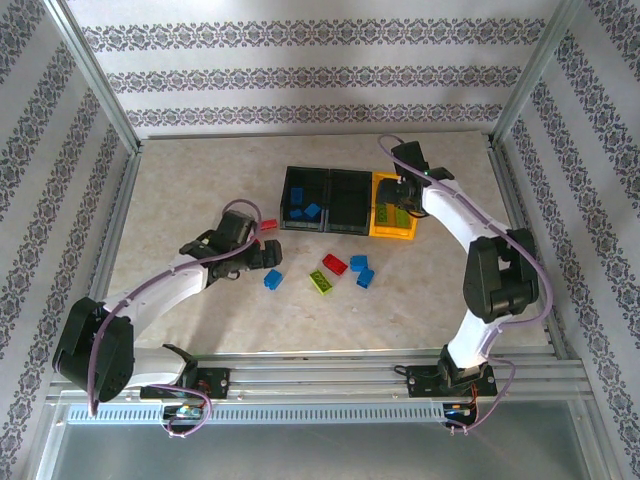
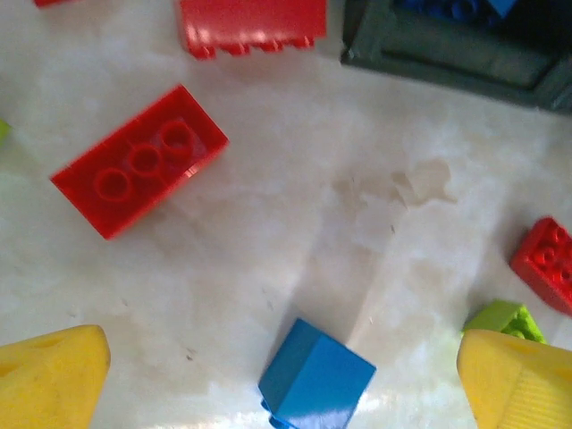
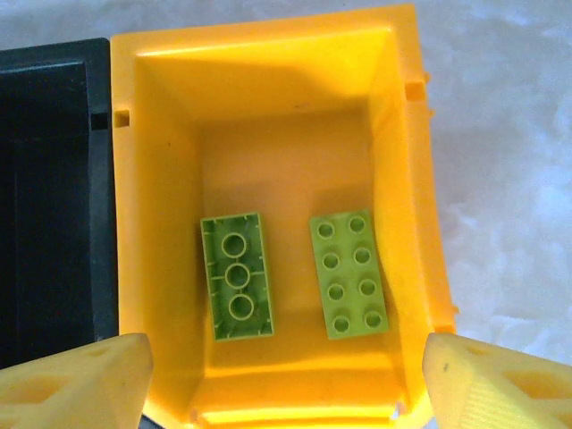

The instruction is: Sort the legos into containers by color

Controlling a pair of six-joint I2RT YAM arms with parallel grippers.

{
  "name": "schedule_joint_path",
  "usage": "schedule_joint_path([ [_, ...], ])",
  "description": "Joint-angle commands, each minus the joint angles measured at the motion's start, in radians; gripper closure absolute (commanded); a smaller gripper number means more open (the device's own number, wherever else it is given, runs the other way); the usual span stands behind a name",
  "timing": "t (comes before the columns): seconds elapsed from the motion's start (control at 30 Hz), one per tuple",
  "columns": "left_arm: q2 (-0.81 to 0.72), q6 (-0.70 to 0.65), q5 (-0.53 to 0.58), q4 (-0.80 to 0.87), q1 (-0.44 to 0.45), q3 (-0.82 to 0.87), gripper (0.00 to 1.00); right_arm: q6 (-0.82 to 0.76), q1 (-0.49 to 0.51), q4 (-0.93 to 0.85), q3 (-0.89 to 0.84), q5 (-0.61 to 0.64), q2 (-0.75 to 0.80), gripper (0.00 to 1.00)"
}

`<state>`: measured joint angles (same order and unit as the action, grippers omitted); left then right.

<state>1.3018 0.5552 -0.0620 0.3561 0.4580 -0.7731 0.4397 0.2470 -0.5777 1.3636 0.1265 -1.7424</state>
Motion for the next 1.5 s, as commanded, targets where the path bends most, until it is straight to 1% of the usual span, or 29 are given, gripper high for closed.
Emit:
schedule_joint_path([
  [0.0,0.017,-0.040,-0.049,0.039,0.031,0.023,0.00,0.029,0.020,0.004,-0.041,0.030,0.066,0.16],
  [0.07,0.028,-0.054,-0.081,0.026,0.049,0.033,0.01,0.041,0.027,0.005,-0.063,0.042,0.089,0.14],
  [0.2,0.063,-0.076,-0.099,0.026,0.090,0.032,0.04,0.061,0.046,0.003,-0.104,0.064,0.127,0.10],
  [0.33,0.111,-0.082,-0.080,0.037,0.127,0.014,0.08,0.076,0.068,0.003,-0.140,0.078,0.158,0.09],
  [0.4,0.136,-0.084,-0.069,0.037,0.144,0.007,0.12,0.082,0.075,-0.001,-0.154,0.087,0.171,0.08],
  [0.53,0.179,-0.082,-0.031,0.050,0.165,-0.013,0.16,0.096,0.084,-0.001,-0.177,0.091,0.194,0.07],
  [0.77,0.229,-0.068,0.033,0.064,0.176,-0.034,0.23,0.114,0.101,-0.001,-0.202,0.105,0.227,0.07],
  [0.93,0.241,-0.036,0.124,0.088,0.176,-0.046,0.30,0.125,0.107,0.000,-0.212,0.114,0.236,0.06],
  [1.07,0.252,-0.024,0.166,0.086,0.174,-0.058,0.35,0.128,0.112,0.000,-0.214,0.116,0.234,0.06],
  [1.17,0.265,-0.023,0.185,0.087,0.175,-0.072,0.39,0.130,0.115,-0.001,-0.213,0.116,0.231,0.06],
  [1.37,0.286,-0.019,0.190,0.099,0.174,-0.081,0.54,0.130,0.118,-0.002,-0.212,0.117,0.236,0.06],
  [1.47,0.285,-0.014,0.183,0.099,0.174,-0.073,0.58,0.133,0.118,-0.002,-0.217,0.118,0.243,0.06],
])
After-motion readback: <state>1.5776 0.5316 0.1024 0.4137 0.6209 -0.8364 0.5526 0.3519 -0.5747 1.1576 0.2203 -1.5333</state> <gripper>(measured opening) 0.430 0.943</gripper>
